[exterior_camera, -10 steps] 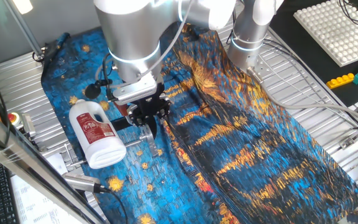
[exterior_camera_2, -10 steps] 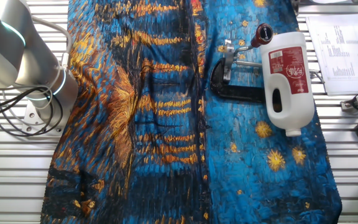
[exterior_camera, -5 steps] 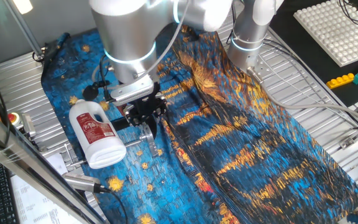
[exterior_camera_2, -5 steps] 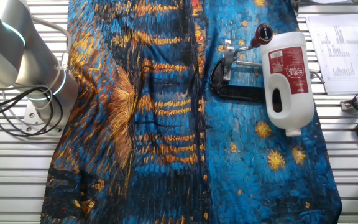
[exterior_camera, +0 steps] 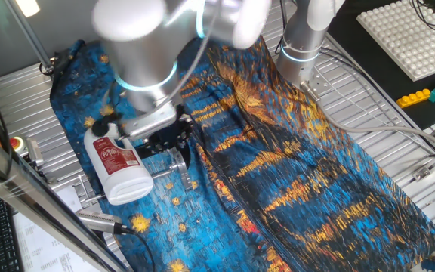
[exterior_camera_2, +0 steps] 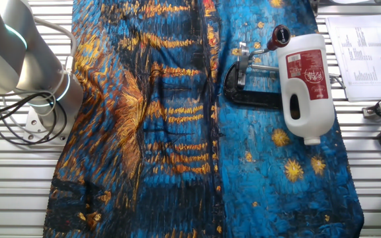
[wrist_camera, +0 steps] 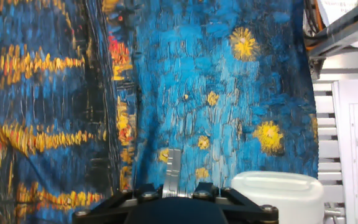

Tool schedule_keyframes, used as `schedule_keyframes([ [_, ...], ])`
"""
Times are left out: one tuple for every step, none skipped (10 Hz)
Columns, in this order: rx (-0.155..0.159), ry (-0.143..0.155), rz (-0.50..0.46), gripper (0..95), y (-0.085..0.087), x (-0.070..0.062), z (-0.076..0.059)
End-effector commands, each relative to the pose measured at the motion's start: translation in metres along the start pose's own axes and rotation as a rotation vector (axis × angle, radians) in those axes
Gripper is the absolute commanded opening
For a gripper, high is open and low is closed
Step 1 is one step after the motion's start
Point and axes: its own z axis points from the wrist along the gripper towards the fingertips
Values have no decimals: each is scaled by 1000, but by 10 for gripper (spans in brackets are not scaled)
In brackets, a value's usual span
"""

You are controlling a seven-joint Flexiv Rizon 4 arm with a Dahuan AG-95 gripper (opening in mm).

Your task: Push down the lever

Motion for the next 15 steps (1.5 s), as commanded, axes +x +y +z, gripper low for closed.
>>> schedule_keyframes([
  [0, 10, -45, 380, -8, 8, 5],
  [4, 51, -80, 380, -12, 4, 7],
  [14, 93, -106, 380, -13, 1, 7],
  [25, 119, -117, 380, -10, -2, 5],
  [24, 114, -89, 380, -3, -7, 1],
  [23, 118, -74, 380, -1, -8, 0],
  [24, 125, -57, 380, -2, -7, 1],
  [24, 119, -53, 190, -2, -7, 1],
  [17, 121, -34, 190, -2, -7, 1],
  [-9, 122, 37, 190, -2, -7, 1],
  [-25, 125, 51, 190, -2, -7, 1],
  [-34, 138, 76, 190, -2, -7, 1],
  [-33, 138, 69, 190, -2, -7, 1],
  [-33, 138, 65, 190, -2, -7, 1],
  [-29, 136, 62, 190, -2, -7, 1],
])
